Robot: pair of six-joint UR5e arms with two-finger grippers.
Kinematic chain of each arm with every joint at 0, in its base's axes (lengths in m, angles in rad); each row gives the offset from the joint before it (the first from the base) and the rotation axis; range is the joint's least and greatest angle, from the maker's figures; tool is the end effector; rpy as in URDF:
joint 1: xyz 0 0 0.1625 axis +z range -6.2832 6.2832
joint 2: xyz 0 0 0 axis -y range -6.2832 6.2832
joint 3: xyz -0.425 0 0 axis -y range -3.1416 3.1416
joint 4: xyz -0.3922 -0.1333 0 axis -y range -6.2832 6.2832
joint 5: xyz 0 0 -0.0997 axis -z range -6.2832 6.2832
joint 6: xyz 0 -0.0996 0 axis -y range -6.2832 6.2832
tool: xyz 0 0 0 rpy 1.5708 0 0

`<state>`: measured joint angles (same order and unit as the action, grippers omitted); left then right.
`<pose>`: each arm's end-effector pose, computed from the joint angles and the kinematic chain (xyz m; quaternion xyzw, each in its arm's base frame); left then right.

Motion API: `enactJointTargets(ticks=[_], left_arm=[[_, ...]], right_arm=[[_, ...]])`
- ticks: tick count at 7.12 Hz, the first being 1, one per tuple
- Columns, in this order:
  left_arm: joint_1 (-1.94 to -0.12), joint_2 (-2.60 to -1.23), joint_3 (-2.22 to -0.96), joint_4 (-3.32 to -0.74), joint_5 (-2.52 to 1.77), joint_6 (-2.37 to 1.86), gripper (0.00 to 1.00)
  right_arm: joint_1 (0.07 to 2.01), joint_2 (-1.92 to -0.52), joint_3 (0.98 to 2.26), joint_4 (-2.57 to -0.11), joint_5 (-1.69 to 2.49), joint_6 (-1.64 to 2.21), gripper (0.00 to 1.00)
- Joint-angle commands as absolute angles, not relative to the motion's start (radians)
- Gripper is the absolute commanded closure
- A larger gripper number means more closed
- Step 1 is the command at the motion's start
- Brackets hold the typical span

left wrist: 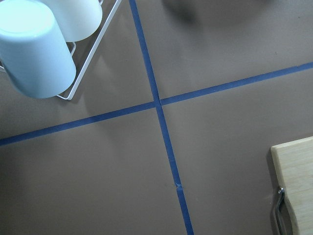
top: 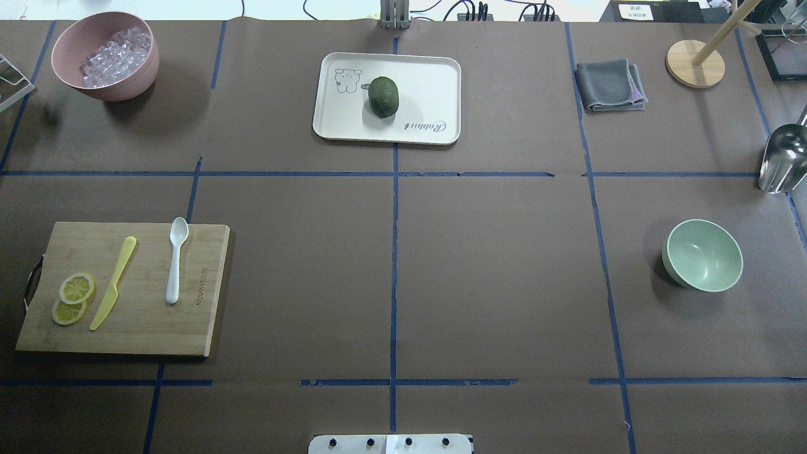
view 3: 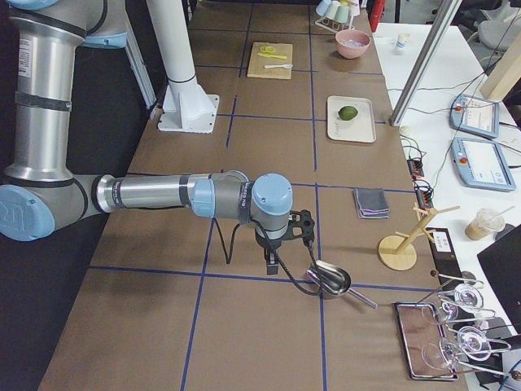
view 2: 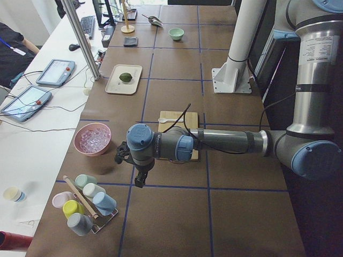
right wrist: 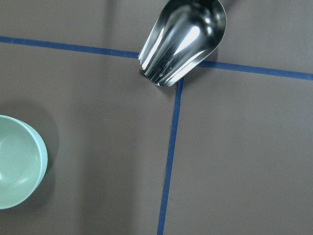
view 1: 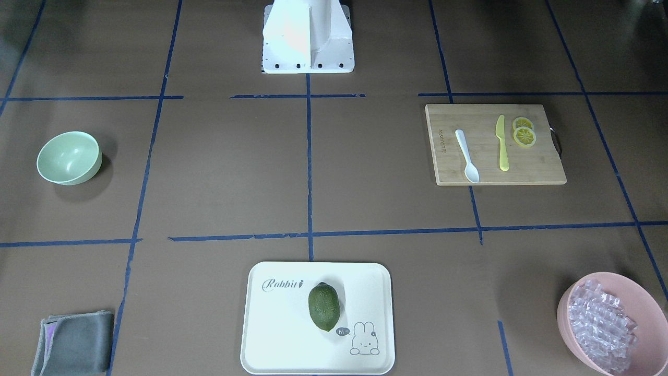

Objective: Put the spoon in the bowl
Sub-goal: 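Move the right arm in toward the pale green bowl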

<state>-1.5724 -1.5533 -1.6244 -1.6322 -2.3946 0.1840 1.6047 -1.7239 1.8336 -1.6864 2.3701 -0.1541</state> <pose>-0.0610 -0.4902 0.6309 0.0815 0.3940 0.1028 0.9097 0.0762 -0.4220 0.6096 0.0338 -0.3876 -0.0542 0.9196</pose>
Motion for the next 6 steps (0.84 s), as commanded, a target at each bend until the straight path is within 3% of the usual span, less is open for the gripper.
enactJointTargets(ticks=[1, 6], left_arm=[[-1.572, -1.555, -1.629, -1.634, -2.396, 0.19, 0.0], [-1.572, -1.569, -1.632, -1.632, -2.399, 0.183, 0.0]], right_arm=[[1.605, -1.717, 1.83, -1.686, 2.37, -0.153, 0.0], [1.443, -1.631, 1.916, -1.662, 2.376, 0.07, 0.0]])
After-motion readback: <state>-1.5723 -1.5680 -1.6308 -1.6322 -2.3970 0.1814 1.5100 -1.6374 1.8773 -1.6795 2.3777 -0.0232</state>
